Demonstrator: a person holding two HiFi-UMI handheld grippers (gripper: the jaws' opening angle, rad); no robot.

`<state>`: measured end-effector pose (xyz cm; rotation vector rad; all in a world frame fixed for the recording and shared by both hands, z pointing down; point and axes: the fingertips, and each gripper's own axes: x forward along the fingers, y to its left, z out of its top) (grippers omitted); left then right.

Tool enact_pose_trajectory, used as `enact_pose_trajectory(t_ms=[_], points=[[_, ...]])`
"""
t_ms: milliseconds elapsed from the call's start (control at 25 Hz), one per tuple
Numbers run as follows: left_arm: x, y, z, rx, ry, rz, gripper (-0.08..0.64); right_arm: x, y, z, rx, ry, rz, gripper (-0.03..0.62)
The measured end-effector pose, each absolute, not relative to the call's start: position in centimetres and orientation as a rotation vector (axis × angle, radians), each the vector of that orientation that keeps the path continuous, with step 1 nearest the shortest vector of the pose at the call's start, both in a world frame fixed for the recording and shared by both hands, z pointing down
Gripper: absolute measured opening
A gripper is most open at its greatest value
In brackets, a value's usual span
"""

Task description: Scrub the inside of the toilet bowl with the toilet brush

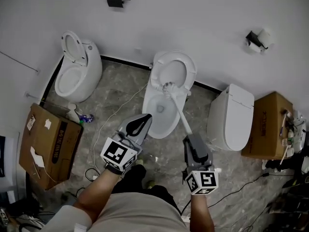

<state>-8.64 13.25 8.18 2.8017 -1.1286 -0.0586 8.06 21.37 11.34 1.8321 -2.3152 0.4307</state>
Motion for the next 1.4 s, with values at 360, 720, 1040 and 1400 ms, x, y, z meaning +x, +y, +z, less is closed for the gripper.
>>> enact_pose_trajectory(t_ms=[360,720,1040,1400], points=[[-7.9,8.0,16.5,2.767,-1.018,0.039,0.005,8.2,17.7,20.6,1.771,-2.187,0.594,0.167],[-6.3,5.4,25.8,2.697,-0.968,0.149,0.006,9.6,15.0,31.0,1.654,-2.114,0.724,0.167],[-4.9,2.8,35.0,2.607,-0.976,0.236,0.006,10.7,13.3,40.9,1.496,-2.086,0.821,0.167],[-3.9,1.9,43.2,2.55,-0.965,0.297,0.005,10.4,13.9,51.4,1.249,-2.047,0.933,0.167]])
